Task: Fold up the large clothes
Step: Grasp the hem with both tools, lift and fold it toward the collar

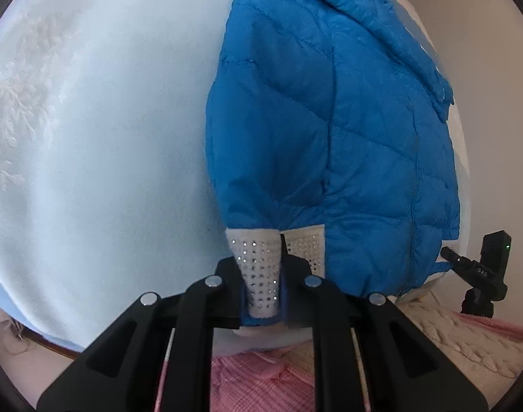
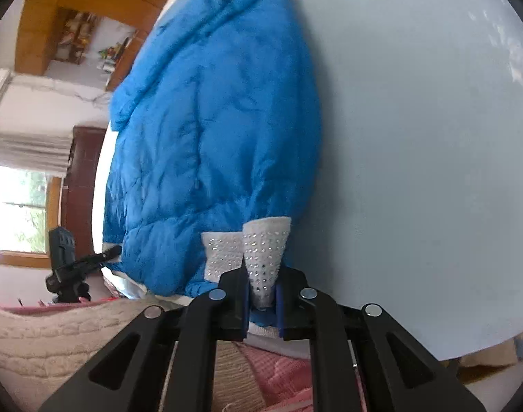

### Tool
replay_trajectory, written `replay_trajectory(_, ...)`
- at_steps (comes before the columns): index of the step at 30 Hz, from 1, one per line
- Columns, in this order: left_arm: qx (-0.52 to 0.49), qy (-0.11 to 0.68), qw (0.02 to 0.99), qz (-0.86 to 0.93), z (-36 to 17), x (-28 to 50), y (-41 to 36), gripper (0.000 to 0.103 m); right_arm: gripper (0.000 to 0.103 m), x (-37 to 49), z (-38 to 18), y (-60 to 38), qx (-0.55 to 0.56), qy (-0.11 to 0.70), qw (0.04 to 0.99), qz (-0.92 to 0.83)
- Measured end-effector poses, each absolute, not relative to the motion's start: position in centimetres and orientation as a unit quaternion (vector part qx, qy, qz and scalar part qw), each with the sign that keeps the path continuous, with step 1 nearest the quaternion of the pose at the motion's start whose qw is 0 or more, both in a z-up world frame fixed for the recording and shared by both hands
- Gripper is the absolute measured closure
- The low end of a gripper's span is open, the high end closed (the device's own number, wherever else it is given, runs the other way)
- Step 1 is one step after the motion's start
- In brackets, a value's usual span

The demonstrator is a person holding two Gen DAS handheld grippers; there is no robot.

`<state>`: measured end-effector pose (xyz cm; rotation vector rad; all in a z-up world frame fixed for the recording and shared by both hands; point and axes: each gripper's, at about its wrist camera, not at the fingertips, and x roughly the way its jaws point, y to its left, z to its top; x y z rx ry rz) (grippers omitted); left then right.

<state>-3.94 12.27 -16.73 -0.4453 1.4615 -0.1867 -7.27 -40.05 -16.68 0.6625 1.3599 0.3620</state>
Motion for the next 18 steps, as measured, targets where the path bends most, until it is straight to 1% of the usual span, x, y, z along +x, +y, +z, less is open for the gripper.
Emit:
replay_trajectory(4,-0.218,0.647,0.723,-0.106,-15.5,-3.7,12.9,0.092,0.093,-6.9,-15.1,-39.8,0.288,0.605,0.722,0.170)
replay_trajectory(6,-0.229,0.630,0.732,-0.125,-13.7,-3.7,14.0,0.092,0.093,-7.0,-13.7,-40.0,0.293,0.592,0.730,0.176)
replay_trajectory(10,-0.243,0.589,0.754,-0.160,-9.9,-3.0,13.9,0.093,0.093,-6.3,-10.3,-39.9,0.292,0.561,0.751,0.191)
replay_trajectory(14,-0.255,0.547,0.775,-0.186,-6.4,-0.8,13.7,0.093,0.093,-4.7,-7.1,-40.0,0.286,0.529,0.773,0.203)
replay_trajectory(18,-0.269,0.516,0.788,-0.202,-4.4,2.4,13.0,0.093,0.093,-1.2,-4.0,-40.6,0.288,0.501,0.787,0.214)
